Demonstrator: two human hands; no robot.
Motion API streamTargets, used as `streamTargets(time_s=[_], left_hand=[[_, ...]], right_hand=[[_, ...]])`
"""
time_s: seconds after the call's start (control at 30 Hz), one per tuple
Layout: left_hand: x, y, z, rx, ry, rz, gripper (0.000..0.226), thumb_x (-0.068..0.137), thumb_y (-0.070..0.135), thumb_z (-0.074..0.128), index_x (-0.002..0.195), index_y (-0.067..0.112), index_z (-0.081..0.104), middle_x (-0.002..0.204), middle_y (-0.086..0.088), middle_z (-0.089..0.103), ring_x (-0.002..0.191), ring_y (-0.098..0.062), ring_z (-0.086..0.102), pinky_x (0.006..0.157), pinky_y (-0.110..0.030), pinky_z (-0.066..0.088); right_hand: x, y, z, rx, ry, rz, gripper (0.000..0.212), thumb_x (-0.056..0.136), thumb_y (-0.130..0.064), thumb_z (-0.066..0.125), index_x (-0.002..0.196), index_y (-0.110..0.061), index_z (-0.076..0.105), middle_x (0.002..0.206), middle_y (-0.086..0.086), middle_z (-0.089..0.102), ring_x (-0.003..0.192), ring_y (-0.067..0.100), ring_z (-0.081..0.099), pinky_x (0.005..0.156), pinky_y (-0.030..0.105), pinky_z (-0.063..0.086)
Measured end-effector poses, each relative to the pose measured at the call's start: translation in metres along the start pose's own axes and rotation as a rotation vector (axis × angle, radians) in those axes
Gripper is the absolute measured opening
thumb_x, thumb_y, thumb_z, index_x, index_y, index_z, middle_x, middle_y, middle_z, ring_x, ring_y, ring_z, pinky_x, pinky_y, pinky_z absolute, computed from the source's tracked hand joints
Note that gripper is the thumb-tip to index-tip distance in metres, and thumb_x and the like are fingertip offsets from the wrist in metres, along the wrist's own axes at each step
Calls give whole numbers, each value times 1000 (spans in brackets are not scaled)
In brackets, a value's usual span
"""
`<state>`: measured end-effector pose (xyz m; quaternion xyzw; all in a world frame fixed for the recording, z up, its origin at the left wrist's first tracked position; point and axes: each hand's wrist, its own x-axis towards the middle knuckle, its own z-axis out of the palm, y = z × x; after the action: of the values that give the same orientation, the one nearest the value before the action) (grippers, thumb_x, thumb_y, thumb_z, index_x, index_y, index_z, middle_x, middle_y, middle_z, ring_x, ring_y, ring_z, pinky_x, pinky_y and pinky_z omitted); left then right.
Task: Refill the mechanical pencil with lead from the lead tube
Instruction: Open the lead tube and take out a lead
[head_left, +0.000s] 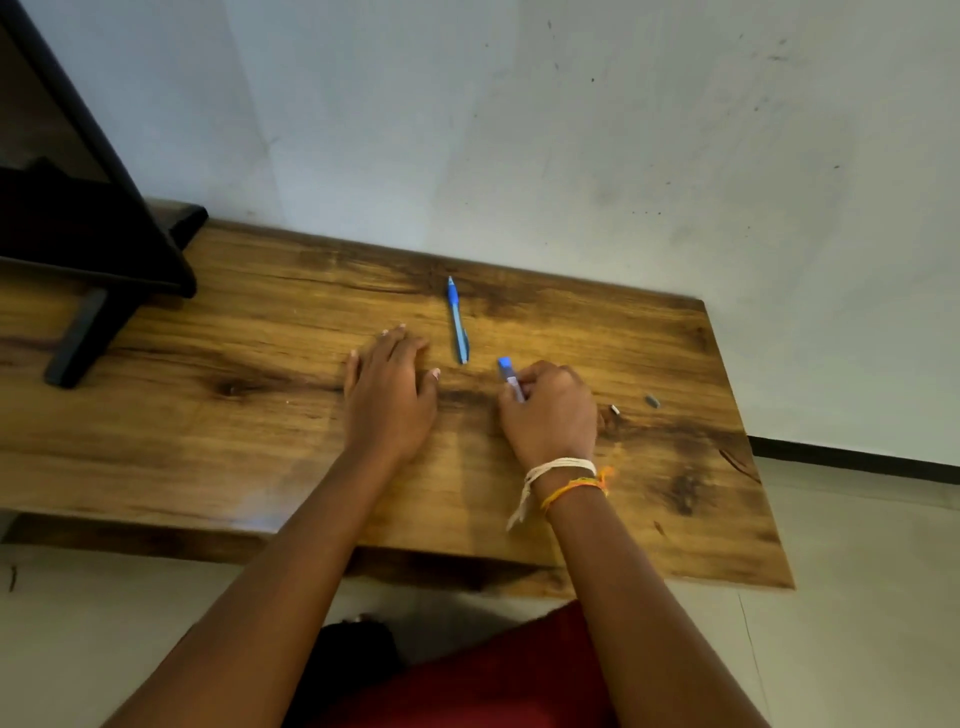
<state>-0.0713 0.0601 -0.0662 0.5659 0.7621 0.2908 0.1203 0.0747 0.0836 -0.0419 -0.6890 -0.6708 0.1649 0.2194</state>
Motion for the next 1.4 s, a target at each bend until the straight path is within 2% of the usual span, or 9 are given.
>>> streamTargets(time_s=[0.13, 0.23, 0.27, 0.37, 0.47, 0.6, 0.73, 0.97, 1.4], left_hand=[[-22, 10, -7, -184, 26, -27, 29, 92, 18, 55, 120, 12, 61, 135, -7, 55, 130, -23, 44, 112, -46, 27], [-53, 25, -20, -420, 3, -97, 24, 91, 12, 56, 113, 11, 64, 120, -5, 64, 114, -19, 55, 102, -38, 41], [-57, 28, -19, -496, -5, -135, 23, 92, 11, 55, 112, 13, 65, 118, -4, 65, 112, -16, 56, 99, -31, 44], [-78, 34, -20, -669, -11, -237, 22, 92, 11, 56, 109, 20, 65, 110, 7, 66, 104, -5, 59, 85, -15, 45], [-84, 44, -22, -904, -27, -333, 21, 91, 9, 58, 107, 21, 65, 107, 3, 68, 101, -7, 63, 88, -24, 52], [-61, 59, -17, -1092, -129, -391, 19, 90, 6, 60, 109, 11, 63, 102, -16, 67, 94, -24, 64, 88, -43, 53], [-42, 59, -8, -1191, -201, -443, 16, 90, 4, 60, 105, 8, 64, 103, -21, 66, 93, -29, 64, 89, -48, 52], [-29, 51, 1, -1320, -172, -488, 7, 90, 3, 58, 91, 8, 63, 90, -13, 72, 81, -20, 73, 75, -30, 60], [-18, 50, 5, -1469, -79, -585, 6, 89, 4, 60, 86, 7, 64, 73, -5, 75, 71, -14, 73, 70, -26, 60]], right_hand=[[-28, -3, -5, 204, -44, 140, 9, 74, -23, 67, 81, -20, 72, 77, -5, 72, 79, 19, 67, 70, 25, 49], [-50, 0, -16, 445, -30, 232, 8, 74, -18, 73, 74, -24, 67, 62, -15, 62, 64, 7, 61, 60, 7, 46], [-52, 2, -14, 551, -39, 262, 10, 76, -15, 74, 81, -23, 69, 65, -11, 63, 65, 8, 62, 63, 9, 47], [-71, 2, -13, 855, -140, 316, 33, 83, -1, 66, 107, -23, 65, 76, 2, 60, 78, 22, 63, 80, 36, 56], [-81, 2, -13, 1014, -143, 286, 38, 84, 4, 62, 92, -33, 68, 76, 1, 62, 75, 20, 60, 76, 37, 55], [-63, -2, -16, 1276, -86, 367, 16, 84, 3, 65, 88, -12, 63, 81, 13, 69, 77, 27, 65, 71, 35, 55], [-42, -1, -14, 1322, -123, 390, 10, 83, -3, 70, 87, -9, 64, 85, 16, 72, 79, 28, 70, 70, 34, 58], [-21, 7, -13, 1281, -115, 362, 16, 90, -16, 65, 83, -4, 70, 77, 14, 71, 66, 18, 69, 62, 26, 59], [-9, 12, -6, 1317, -160, 309, 5, 85, -4, 67, 84, -6, 71, 72, 5, 75, 68, 12, 72, 61, 20, 58]])
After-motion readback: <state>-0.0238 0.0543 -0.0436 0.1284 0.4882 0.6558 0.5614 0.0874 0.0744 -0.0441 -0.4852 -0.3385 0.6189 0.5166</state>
